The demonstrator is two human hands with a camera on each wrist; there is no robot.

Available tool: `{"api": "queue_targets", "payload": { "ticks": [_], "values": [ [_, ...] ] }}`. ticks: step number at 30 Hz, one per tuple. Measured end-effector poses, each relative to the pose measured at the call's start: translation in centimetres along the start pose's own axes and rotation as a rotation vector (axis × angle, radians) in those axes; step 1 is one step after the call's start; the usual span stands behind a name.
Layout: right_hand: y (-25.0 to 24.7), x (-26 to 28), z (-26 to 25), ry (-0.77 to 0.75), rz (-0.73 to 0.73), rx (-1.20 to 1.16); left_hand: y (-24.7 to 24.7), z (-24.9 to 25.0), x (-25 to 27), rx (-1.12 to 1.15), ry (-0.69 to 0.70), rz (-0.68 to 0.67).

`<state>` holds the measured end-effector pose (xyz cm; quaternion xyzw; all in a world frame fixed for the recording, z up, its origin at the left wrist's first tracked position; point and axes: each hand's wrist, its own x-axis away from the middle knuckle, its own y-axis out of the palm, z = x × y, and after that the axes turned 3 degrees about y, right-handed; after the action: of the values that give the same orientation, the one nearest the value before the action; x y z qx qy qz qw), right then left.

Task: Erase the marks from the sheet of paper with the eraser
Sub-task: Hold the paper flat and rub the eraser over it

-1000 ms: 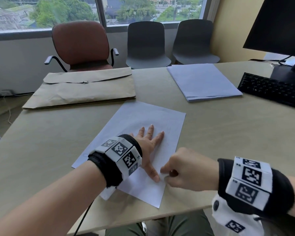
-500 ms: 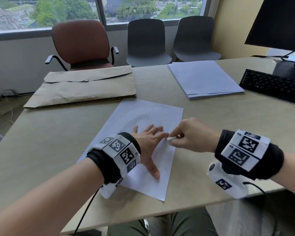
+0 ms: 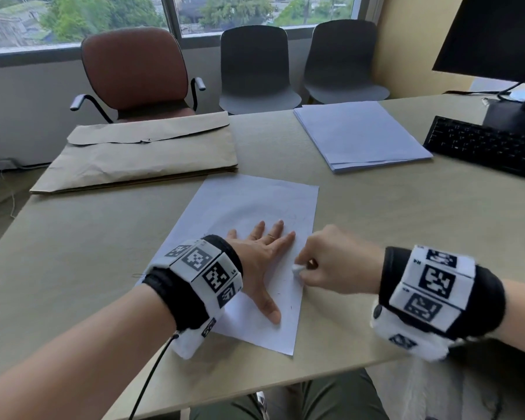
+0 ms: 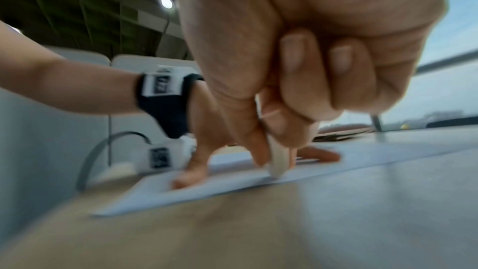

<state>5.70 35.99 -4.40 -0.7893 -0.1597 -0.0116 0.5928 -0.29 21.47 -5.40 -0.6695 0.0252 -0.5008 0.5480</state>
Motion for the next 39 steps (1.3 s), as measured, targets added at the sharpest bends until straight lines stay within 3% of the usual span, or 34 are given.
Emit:
{"api": "queue_targets", "payload": {
  "ticks": [4,10,14,16,22,27,33,39],
  "values": [
    [1.0,1.5,-1.2,-0.080,-0.140,-0.064,0.1,0.0,-0.1,-0.011,-0.006,-0.011],
    [-0.1,-1.2,1.2,0.054,0.079,-0.002,0.1,0.3,0.0,-0.012,-0.018,-0.013],
    [0.8,1.5,-1.4,-0.133,-0.117,0.006,0.1,0.2,-0.1,-0.019,-0.019,-0.017],
    [0.8,1.7,-1.7,-0.150,-0.164,-0.002,0.2,0.1,-0.2,-0.029,-0.020,-0.017],
    [-0.4,-1.3,1.0,0.026,0.047,-0.009,0.2,0.2,0.0,-0.017,-0.020,-0.010],
    [1.0,1.6,-2.0,-0.137,-0.159,-0.015,0.2,0.0,-0.2,-0.027,-0.017,-0.005],
    [-0.4,-2.2,0.9,0.079,0.064,0.031,0.3,0.1,-0.1,-0.023,-0.013,0.000],
    [1.0,1.0,-2.0,-0.113,-0.164,-0.019,0.3,0.0,-0.2,-0.030,-0.012,-0.005]
  ]
}}
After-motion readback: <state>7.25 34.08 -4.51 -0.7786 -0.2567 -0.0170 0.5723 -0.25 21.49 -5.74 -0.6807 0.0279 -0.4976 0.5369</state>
